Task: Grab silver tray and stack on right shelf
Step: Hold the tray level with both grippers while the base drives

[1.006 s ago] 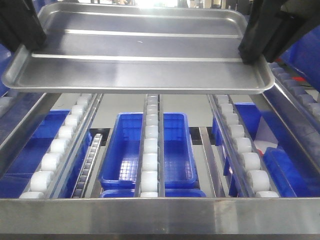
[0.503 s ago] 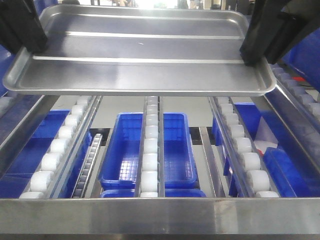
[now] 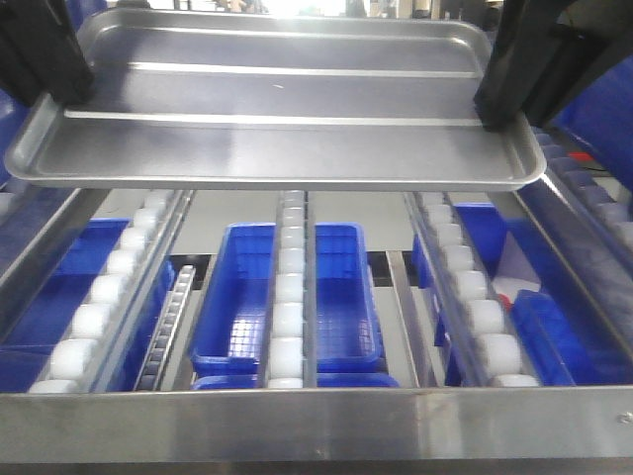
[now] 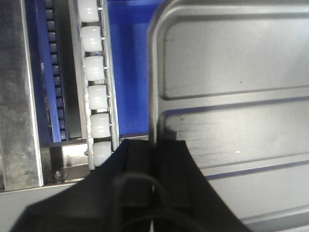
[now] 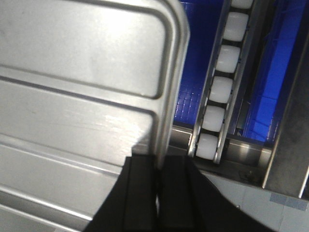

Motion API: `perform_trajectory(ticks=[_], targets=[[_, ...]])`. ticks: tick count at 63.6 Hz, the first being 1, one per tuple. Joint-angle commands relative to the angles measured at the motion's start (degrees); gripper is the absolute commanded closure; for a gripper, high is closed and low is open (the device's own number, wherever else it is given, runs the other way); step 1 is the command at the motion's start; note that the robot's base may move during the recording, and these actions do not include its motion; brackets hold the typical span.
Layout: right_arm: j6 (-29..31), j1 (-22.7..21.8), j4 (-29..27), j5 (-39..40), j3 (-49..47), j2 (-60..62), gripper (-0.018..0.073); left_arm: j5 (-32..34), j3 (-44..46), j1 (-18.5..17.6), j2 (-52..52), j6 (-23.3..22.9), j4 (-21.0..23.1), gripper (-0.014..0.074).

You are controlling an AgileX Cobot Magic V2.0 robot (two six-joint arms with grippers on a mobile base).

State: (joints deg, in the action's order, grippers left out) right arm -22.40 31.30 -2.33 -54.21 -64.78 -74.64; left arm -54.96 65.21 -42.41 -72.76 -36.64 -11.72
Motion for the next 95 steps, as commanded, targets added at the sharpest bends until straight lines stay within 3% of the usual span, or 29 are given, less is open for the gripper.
perform_trajectory(ticks=[1, 95], targets=[[1.18, -0.31, 1.54, 1.29, -1.57, 1.93, 0.0503, 0.99, 1.87, -0.42, 1.41, 0.44, -2.27, 0.0689], [1.18, -0.31, 1.54, 1.29, -1.57, 1.93, 0.0503, 0.99, 1.87, -0.42, 1.41, 0.44, -2.27, 0.0689]])
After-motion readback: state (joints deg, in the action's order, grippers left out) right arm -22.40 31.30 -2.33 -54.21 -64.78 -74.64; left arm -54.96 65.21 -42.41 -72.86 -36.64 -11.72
